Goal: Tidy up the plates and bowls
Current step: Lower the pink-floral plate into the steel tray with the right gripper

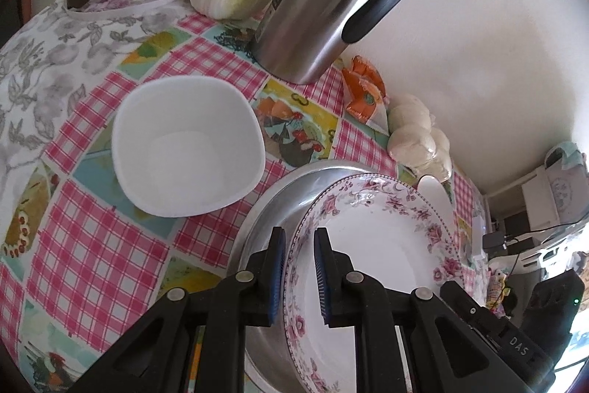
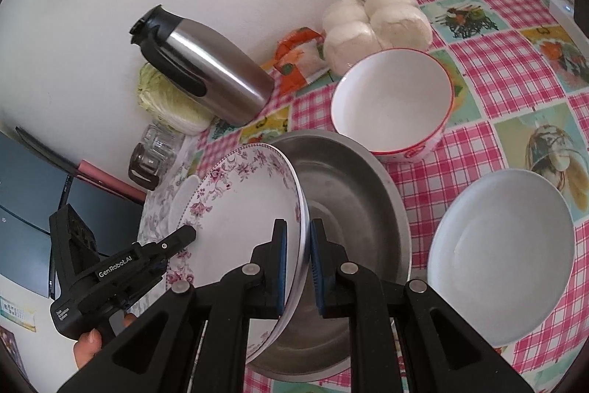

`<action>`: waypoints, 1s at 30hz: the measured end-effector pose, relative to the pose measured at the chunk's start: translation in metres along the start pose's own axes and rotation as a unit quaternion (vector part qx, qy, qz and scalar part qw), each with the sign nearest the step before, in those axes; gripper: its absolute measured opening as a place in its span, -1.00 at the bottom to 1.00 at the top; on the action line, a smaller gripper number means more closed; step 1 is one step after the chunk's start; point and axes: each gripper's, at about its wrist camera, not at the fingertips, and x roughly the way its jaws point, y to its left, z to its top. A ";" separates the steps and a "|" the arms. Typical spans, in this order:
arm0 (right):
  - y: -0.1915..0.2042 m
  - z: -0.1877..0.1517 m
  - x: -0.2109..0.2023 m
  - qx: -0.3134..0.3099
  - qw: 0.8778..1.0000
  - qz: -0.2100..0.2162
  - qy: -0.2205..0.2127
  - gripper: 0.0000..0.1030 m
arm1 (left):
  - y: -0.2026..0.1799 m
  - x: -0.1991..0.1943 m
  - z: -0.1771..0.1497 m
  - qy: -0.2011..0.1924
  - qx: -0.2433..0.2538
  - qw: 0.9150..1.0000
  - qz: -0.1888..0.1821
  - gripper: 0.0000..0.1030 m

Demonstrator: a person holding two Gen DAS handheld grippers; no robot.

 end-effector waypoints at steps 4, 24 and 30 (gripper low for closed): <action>-0.006 0.001 0.006 0.000 1.000 -0.011 0.005 -0.73 | 0.001 0.013 -0.003 0.008 0.000 1.000 0.003 -0.67; -0.016 -0.001 0.027 0.001 0.999 -0.039 0.026 -0.73 | 0.003 0.030 -0.009 0.014 0.006 1.000 0.016 -0.67; -0.014 -0.001 0.031 0.001 0.999 -0.045 0.030 -0.73 | 0.004 0.035 -0.010 0.017 0.006 1.000 0.022 -0.67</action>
